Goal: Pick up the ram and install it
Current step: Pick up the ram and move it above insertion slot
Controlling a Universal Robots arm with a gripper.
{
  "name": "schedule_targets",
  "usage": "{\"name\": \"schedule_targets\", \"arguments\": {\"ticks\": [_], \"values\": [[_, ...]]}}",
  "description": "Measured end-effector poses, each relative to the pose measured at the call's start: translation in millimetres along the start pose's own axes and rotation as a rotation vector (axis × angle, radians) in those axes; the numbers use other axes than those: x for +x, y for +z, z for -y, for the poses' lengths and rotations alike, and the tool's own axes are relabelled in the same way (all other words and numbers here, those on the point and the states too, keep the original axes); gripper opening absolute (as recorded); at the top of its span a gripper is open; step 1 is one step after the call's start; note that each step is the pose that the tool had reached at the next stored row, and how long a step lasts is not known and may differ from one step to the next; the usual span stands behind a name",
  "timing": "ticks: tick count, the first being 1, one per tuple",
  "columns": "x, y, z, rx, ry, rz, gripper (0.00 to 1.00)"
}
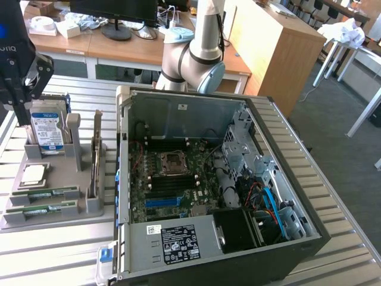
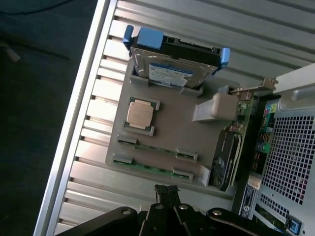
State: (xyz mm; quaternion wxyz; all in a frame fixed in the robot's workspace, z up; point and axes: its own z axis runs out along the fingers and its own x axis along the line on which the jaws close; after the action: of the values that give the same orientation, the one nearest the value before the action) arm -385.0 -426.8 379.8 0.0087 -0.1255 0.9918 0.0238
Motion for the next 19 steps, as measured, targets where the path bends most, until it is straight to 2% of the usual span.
{"name": "schedule_targets", "arguments": {"ticks": [19], "values": [[0.0, 0.9, 0.1, -0.008, -0.345, -0.0156, 0.1]]}}
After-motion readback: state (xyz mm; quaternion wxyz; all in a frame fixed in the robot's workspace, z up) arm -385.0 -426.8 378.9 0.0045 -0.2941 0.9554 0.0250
